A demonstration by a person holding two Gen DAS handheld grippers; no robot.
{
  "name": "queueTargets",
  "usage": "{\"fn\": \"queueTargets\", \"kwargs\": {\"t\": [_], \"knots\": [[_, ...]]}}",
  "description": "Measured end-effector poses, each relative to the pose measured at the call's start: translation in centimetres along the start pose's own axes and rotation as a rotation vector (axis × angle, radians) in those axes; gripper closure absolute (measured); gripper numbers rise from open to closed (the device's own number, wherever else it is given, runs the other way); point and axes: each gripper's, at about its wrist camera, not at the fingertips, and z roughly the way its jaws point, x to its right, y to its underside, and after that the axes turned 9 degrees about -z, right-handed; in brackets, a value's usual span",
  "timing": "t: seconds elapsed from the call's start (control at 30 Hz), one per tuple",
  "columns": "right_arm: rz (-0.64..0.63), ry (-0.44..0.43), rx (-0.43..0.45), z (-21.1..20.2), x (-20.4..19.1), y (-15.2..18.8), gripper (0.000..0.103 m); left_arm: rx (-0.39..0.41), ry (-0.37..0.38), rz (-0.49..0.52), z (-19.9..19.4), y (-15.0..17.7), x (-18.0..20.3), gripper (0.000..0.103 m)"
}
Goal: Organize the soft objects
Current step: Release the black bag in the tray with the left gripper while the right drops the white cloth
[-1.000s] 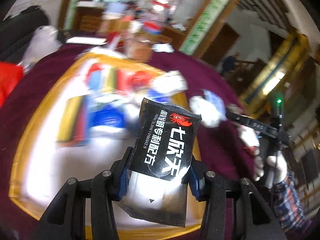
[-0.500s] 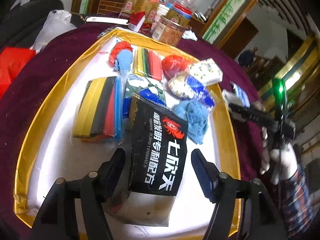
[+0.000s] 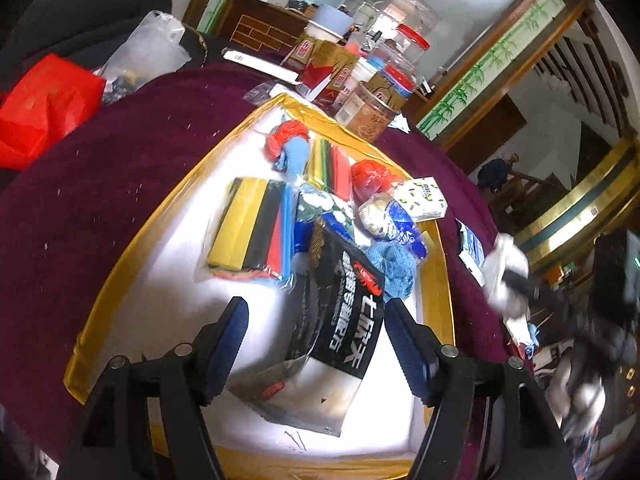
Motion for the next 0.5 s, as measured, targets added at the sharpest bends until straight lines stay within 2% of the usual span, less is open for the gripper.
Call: {"fn": "queueTargets", "kwargs": {"t": [0.1,0.2,0.33,0.5], "knots": [[-0.097,-0.08,-0.08,1.7,-4.4,0.7,0.089,0.013,-0.001,0.006,-0.1,0.1,0.2,0.029],[-0.204,-0.105,-0.168,4.2,-8.4,1.8,0.089,0.023,0.01,-0.001,-0.6,0.2,0.1,0.029],[-0.283,-0.064,-0.25,7.1,-10.8,2.3,0.089,0.045,0.016,0.021,-1.5,0.3,0.4,0.029],[-0.279,0.043,-0.301,10.5,-9.6,1.2,0.089,0.051,0.034,0.038,-1.8,0.3,0.6,0.028]]}}
